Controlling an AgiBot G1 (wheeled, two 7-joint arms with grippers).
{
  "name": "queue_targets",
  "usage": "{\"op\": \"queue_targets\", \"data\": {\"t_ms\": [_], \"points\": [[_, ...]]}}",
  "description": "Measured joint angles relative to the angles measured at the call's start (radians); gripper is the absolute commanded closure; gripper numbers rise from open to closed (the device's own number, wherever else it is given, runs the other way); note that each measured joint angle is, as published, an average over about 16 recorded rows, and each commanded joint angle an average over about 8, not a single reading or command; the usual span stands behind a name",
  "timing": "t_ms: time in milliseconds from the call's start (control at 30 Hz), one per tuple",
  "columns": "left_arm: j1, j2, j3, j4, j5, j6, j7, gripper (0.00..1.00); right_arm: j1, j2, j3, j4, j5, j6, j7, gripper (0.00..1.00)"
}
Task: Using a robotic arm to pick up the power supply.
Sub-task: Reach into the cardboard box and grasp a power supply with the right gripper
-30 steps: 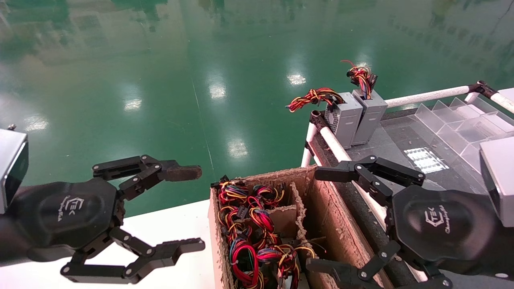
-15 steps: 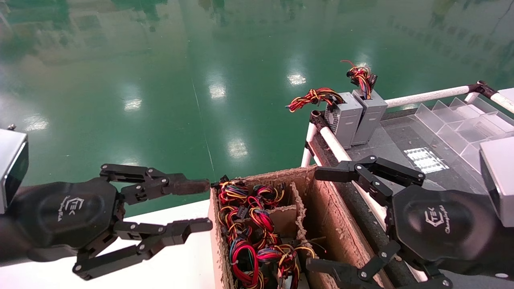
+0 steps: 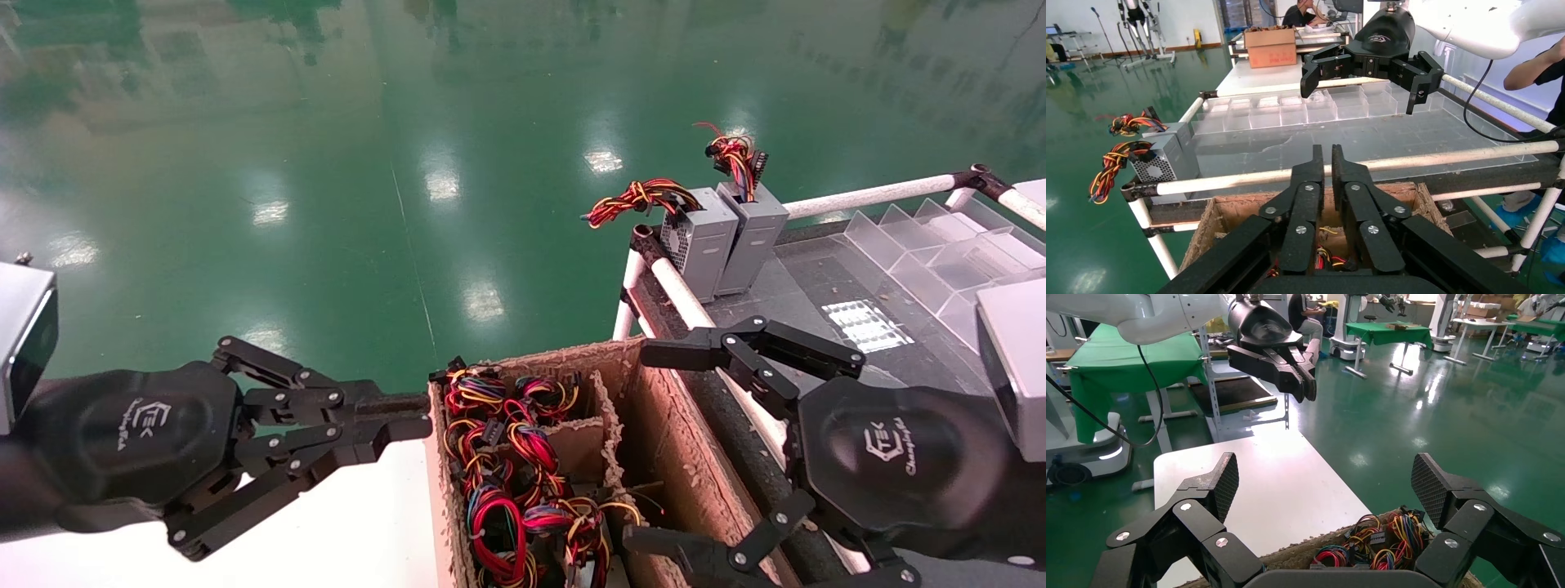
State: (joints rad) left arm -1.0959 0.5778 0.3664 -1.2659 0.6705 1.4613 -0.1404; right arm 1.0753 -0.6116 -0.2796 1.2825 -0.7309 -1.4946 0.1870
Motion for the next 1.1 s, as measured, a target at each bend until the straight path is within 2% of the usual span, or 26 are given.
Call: {"op": "queue_targets", "data": {"t_ms": [67,333,767,1100], "points": [[0.000,0.000,0.000,0.000,0.000,0.000,0.000,0.99,0.000,0.000,0.000,0.000,0.000,0.000,0.000,0.00],[0.000,0.000,0.000,0.000,0.000,0.000,0.000,0.00,0.000,0.000,0.000,0.000,0.000,0.000,0.000,0.00],[0.000,0.000,0.000,0.000,0.000,0.000,0.000,0.00,-0.001,0.000,-0.004,-0.006,-0.012,0.006,-0.001,0.00],[0.000,0.000,0.000,0.000,0.000,0.000,0.000,0.00,0.006,-0.001,-0.036,-0.017,-0.085,0.014,-0.001,0.00]]}}
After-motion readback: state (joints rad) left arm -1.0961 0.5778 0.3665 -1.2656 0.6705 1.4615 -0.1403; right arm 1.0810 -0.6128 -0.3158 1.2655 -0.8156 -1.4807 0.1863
